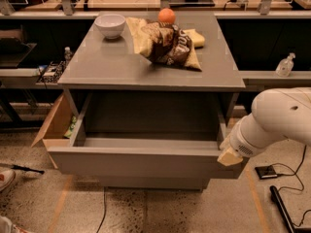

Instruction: Open top drawer

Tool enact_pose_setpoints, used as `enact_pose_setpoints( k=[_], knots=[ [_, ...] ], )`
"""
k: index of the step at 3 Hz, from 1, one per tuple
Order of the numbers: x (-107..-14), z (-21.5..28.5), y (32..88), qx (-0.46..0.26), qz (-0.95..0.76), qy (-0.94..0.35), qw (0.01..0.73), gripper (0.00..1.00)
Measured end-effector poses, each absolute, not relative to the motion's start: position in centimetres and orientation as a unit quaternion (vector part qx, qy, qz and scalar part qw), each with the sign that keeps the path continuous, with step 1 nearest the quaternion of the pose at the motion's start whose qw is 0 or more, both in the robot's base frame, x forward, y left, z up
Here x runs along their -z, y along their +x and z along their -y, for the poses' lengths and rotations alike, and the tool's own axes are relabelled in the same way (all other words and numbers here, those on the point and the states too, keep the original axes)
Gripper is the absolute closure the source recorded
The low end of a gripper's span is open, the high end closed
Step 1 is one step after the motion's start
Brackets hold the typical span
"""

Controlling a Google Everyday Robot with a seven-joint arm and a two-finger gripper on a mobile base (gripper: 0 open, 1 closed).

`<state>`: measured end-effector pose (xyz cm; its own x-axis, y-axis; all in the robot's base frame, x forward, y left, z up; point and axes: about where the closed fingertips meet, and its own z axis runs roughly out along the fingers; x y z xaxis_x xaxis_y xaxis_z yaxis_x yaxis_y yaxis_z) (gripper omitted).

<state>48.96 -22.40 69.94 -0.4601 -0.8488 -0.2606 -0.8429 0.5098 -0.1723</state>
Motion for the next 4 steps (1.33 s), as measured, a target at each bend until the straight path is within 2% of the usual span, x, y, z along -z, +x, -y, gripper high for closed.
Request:
enact_pose_setpoints(
  k=[2, 3, 4],
  knots=[
    [-69.56, 22.81, 47.31, 0.0, -0.863, -0.482, 0.152, 1.0],
    [-69.61, 22.76, 47.27, 0.0, -0.863, -0.482, 0.152, 0.82],
    [-69.66, 22.72, 47.23, 0.001, -0.862, -0.483, 0.152, 0.59]
  ],
)
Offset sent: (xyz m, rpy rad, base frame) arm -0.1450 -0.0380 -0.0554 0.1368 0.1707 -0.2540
